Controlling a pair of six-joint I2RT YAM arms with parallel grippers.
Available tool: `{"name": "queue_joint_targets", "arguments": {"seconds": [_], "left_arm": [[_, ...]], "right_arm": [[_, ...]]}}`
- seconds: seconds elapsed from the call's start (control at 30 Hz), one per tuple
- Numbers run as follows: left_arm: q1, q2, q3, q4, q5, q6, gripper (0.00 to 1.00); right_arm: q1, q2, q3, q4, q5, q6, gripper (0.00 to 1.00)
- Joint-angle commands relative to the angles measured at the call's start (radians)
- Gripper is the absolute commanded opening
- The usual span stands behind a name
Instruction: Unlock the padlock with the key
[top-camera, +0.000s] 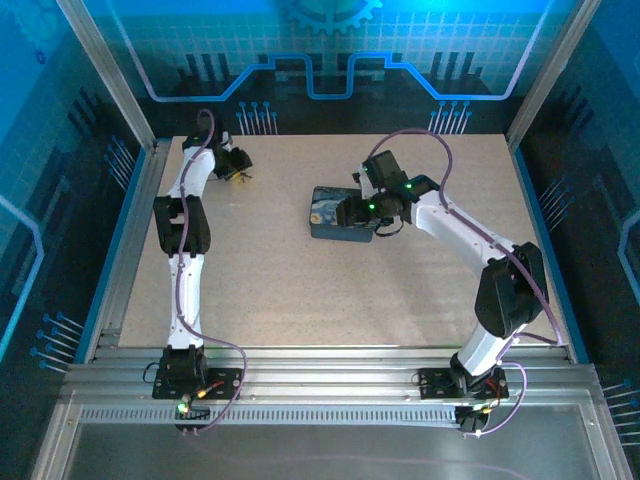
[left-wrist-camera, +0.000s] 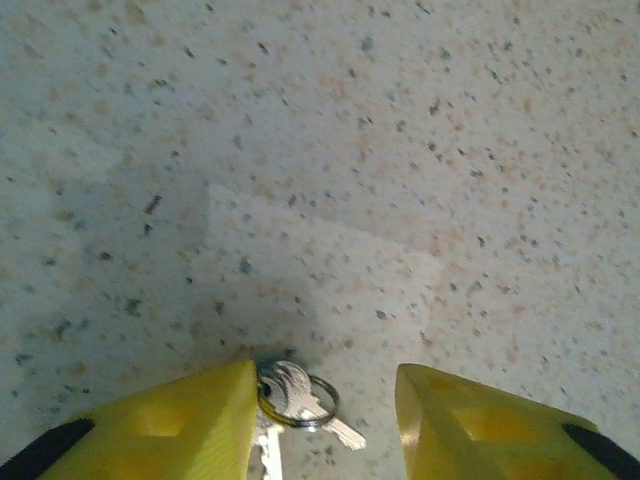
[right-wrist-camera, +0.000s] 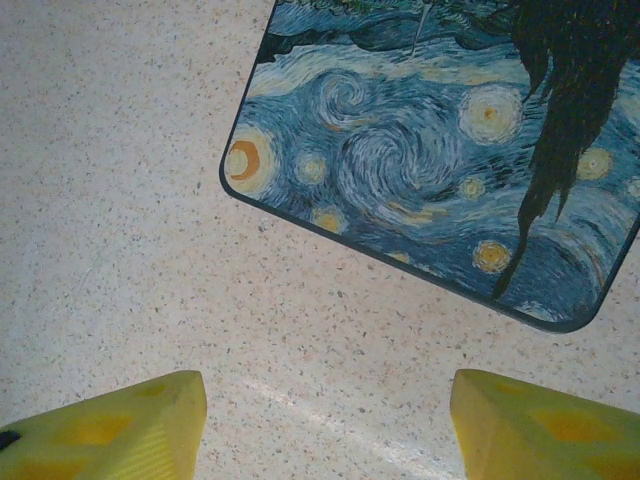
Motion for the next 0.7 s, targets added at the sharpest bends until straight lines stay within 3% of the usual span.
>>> {"name": "queue_joint_targets", "arguments": {"seconds": [0.0,0.67], "left_arm": [[0.021,0.035,0.037,-0.064,0.092,0.002,0.37],[0.028,0.039,0.036,-0.108,0.042,-0.022,0.10]], "right_arm": [[0.017,-0.041,0.004,-0.037,0.010,0.013,0.66],[0.013,-0.153,-0.055,-0.078,0.050,-0.012,0.66]]}}
